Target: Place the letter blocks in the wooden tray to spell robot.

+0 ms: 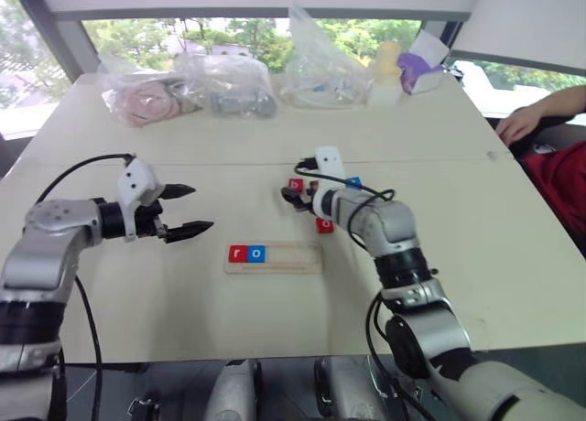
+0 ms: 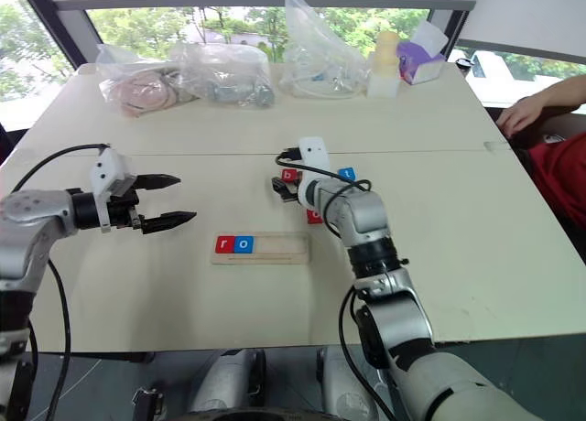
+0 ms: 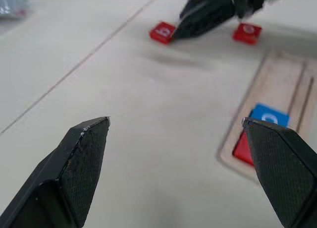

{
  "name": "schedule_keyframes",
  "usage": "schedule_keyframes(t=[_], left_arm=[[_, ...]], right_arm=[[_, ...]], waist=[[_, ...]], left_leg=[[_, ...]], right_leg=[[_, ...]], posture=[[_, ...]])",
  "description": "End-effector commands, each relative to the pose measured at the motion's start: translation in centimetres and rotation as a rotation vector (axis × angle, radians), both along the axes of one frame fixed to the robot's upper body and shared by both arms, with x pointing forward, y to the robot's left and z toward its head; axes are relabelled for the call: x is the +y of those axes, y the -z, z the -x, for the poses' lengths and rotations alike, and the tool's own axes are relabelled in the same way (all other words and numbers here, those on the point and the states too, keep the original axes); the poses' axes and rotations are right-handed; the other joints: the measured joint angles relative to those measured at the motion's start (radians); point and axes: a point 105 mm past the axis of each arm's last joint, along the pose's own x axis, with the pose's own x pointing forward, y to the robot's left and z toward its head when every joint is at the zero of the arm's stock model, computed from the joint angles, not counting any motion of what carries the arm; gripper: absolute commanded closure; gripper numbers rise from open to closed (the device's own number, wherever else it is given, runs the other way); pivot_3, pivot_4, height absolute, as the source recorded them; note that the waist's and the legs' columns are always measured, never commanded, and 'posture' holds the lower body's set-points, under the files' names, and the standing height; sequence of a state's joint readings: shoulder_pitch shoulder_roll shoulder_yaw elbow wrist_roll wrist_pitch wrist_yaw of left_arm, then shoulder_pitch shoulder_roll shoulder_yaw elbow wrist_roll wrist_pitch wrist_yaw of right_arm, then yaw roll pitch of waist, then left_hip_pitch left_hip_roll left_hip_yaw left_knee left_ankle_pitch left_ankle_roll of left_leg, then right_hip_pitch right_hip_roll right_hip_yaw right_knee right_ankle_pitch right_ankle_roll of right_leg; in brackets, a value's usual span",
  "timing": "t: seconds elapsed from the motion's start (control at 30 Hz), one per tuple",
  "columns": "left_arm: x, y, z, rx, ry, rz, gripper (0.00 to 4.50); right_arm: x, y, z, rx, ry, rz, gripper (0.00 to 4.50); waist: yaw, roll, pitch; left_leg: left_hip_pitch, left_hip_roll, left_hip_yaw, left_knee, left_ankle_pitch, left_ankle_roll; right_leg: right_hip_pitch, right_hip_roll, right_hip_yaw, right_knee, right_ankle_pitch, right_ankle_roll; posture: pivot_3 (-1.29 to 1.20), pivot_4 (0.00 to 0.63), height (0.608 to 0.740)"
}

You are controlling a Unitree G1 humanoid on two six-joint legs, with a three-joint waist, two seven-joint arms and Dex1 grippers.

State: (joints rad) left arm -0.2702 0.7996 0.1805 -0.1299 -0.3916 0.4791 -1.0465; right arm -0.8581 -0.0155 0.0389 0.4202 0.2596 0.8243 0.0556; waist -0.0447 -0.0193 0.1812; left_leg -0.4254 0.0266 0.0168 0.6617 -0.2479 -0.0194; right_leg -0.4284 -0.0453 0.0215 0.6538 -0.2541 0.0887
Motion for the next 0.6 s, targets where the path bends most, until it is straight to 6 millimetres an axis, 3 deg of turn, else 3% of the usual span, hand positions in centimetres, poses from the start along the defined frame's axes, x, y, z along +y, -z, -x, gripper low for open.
schedule_keyframes(t=[0.03,0.37,0.47,0.6], left_arm=[[-0.5,-1.0,1.0,-0.043,-0.053,0.041,0.04],[-0.7,-0.2,2.0,-0.052,-0.141,0.037,0.04],[-1.0,-0.1,1.8,-0.061,-0.143,0.035,0.00],[-1.2,-0.2,1.6,-0.076,-0.146,0.036,0.00]], right_arm=[[1.5,-1.4,-1.0,-0.076,0.014,0.014,0.00],[6.5,-0.3,-0.5,-0.019,-0.021,0.030,0.00],[6.0,0.9,-0.6,-0.006,0.016,0.060,0.78],[4.8,1.9,-0.9,0.008,0.056,0.084,2.95]], waist=[[-0.002,0.000,0.000],[-0.003,0.000,0.000],[-0.002,0.000,0.000],[-0.003,-0.001,0.000]], left_leg=[[0.000,0.000,0.001,0.000,0.000,0.000],[0.004,0.005,0.003,0.000,0.001,-0.002],[0.005,0.005,0.003,0.000,0.001,-0.002],[0.005,0.004,0.005,0.000,0.001,-0.002]], right_leg=[[-0.001,0.000,0.000,0.000,0.000,0.000],[0.000,0.003,0.002,0.001,0.003,-0.006],[0.000,0.003,0.002,0.001,0.003,-0.007],[0.001,0.002,0.002,0.000,0.002,-0.008]], posture=[[0.00,0.150,0.735],[0.00,0.150,0.735],[0.00,0.150,0.735],[0.00,0.150,0.735]])
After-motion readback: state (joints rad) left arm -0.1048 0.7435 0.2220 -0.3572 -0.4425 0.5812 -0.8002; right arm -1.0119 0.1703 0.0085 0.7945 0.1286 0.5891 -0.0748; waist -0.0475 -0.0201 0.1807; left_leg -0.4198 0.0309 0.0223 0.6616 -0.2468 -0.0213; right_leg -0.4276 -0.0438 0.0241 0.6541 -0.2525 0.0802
